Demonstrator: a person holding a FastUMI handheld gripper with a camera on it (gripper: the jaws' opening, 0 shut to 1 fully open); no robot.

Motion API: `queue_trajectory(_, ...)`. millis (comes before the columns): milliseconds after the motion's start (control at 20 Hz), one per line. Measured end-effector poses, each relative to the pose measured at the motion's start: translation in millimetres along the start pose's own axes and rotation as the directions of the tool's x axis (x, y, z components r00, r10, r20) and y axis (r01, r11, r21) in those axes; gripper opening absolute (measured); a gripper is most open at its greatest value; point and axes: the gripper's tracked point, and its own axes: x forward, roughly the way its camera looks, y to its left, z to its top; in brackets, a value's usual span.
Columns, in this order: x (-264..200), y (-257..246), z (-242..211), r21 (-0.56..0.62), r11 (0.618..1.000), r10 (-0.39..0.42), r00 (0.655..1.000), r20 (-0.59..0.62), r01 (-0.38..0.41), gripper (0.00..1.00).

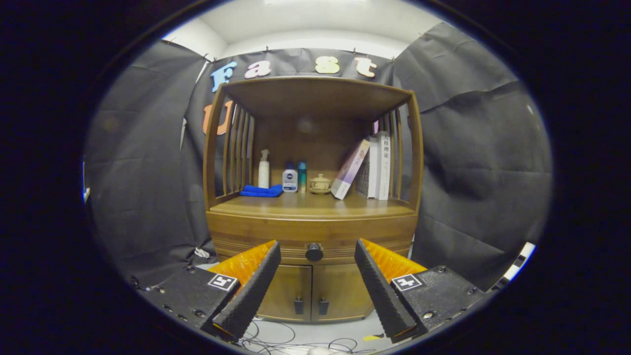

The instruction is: Pull open the drawer, take out the items inside it, and place them on the countertop above the cabinet.

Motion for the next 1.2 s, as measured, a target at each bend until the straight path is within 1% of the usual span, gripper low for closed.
queue_trajectory(250, 34, 6, -1, -0.012, 1.0, 0.001, 1.0, 0.009, -0.001, 0.99)
queue_trajectory(350, 54, 9, 2, -0.01, 1.0, 0.005, 1.0, 0.024, -0.005, 0.99)
queue_trajectory(550, 98, 9, -7, -0.02, 1.0, 0.01, 1.0, 0.027, -0.009, 0.99)
queue_trajectory(900, 169, 3, -56, -0.016, 1.0, 0.008, 0.999, -0.048, -0.009, 0.99)
queue_trajectory(1050, 201, 4, -73, 0.001, 1.0, -0.011, 0.997, -0.075, 0.011, 0.99)
queue_trajectory(1200, 208, -6, -87, 0.026, 1.0, -0.009, 0.995, -0.104, 0.012, 0.99)
